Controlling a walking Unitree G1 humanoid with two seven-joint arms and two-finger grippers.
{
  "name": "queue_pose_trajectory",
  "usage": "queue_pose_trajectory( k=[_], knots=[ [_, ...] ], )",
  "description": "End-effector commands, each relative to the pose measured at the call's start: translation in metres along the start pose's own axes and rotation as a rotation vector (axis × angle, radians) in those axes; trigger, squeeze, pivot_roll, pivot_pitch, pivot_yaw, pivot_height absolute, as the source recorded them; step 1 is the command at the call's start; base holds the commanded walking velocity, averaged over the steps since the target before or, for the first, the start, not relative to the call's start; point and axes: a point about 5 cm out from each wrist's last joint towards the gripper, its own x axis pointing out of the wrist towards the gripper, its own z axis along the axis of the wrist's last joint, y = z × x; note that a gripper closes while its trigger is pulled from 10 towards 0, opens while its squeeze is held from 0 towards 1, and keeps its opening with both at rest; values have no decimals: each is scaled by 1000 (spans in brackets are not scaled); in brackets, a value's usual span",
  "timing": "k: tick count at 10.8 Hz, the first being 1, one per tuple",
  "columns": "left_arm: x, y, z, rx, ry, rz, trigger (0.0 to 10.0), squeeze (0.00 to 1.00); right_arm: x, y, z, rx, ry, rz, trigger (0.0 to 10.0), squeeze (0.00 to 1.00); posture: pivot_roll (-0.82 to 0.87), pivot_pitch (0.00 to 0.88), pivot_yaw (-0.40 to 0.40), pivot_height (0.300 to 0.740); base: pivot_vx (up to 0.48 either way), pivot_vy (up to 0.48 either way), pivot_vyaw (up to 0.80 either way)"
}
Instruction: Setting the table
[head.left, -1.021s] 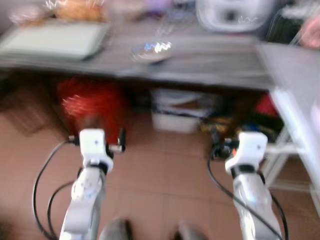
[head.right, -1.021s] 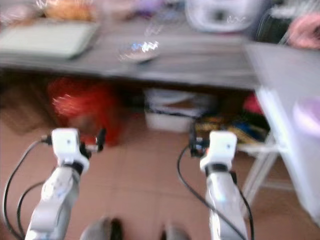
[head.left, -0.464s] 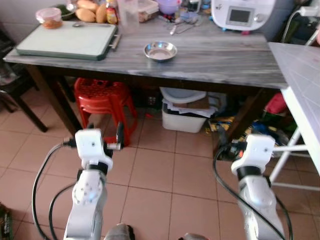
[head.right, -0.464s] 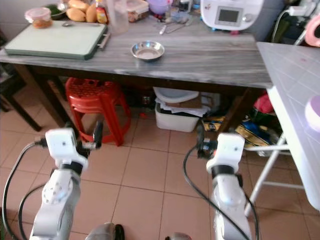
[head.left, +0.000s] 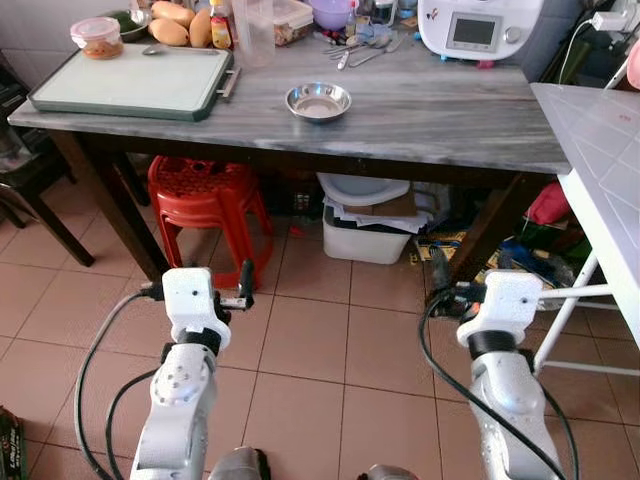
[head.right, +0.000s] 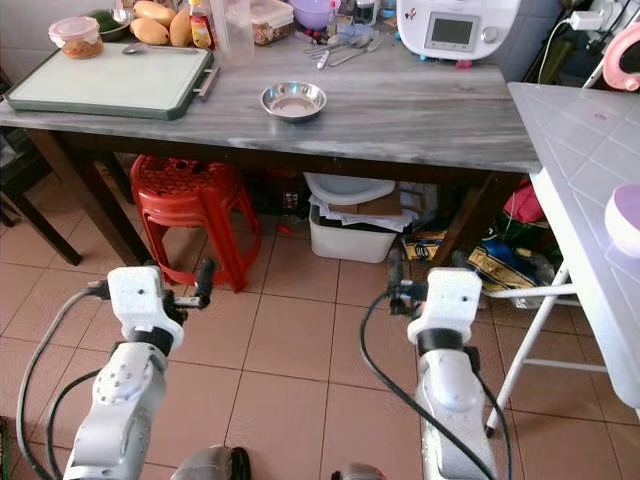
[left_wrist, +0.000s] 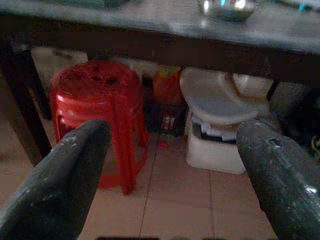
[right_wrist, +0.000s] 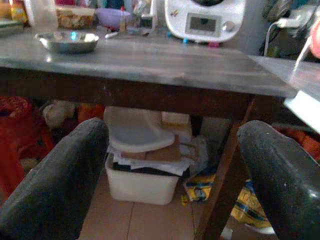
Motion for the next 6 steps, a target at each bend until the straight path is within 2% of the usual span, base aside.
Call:
queue_pose_trajectory(
  k=[1,3,4,6],
  knots=[
    [0,2,0,26,-1,-5,10000,0,2,3,-2,2,2,14,10000,0,-49,130,-7,740,0,0,0],
    [-2,8,-1,41,0,4,10000,0,3,4,-2,1,-3,19,10000,0,-44,128,-4,740,0,0,0],
    [1,6,-2,50,8,-14,10000,0,4,5,-3,-1,-3,25,10000,0,-47,129,-2,740,0,0,0],
    [0,5,-1,40,1,-20,10000,0,4,8,-2,-14,-10,53,10000,0,-53,134,-6,740,0,-298,-528]
  ],
)
